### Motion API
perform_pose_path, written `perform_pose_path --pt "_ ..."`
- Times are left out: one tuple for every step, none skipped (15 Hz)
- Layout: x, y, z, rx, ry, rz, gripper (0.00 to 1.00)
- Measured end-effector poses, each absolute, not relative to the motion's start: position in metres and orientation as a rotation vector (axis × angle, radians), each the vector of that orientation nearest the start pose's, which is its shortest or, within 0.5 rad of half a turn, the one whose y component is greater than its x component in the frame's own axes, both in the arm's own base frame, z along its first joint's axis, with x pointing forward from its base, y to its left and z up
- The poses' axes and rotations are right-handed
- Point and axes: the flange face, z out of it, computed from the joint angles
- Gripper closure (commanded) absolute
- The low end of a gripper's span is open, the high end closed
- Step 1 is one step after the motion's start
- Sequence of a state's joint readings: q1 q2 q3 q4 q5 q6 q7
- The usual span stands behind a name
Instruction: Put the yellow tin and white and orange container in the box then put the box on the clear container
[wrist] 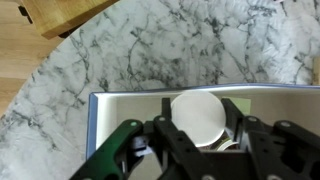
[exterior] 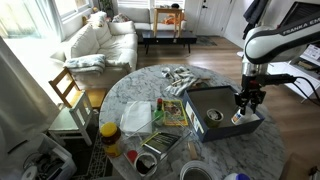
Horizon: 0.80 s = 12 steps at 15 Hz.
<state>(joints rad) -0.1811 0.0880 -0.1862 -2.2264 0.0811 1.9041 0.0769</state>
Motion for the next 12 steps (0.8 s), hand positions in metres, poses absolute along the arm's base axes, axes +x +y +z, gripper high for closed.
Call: perform_pose_path --pt "0.46 -0.17 0.3 -2.877 0.724 0.599 0.73" --pt "0.462 -0.171 0.292 -2.874 0.729 0.599 0.73" --pt "0.465 -0.172 0.285 -2.869 0.734 0.601 0.46" --pt "0.467 -0.172 0.279 -2.866 0.738 0.604 0.22" --pt "0.469 -0.173 0.275 -2.863 0.743 0.603 0.21" --pt "0.47 -0.174 0.271 -2.859 0.746 0.602 0.18" --pt "0.471 -0.174 0.269 -2.855 0.747 0.598 0.12" --pt "0.472 -0.174 0.268 -2.853 0.747 0.596 0.05" --pt "0.474 -0.174 0.27 -2.855 0.747 0.589 0.01" --pt "0.476 -0.175 0.274 -2.858 0.746 0.575 0.0" --pt "0.478 -0.175 0.28 -2.863 0.745 0.555 0.0" --pt "0.481 -0.176 0.289 -2.868 0.744 0.528 0.0"
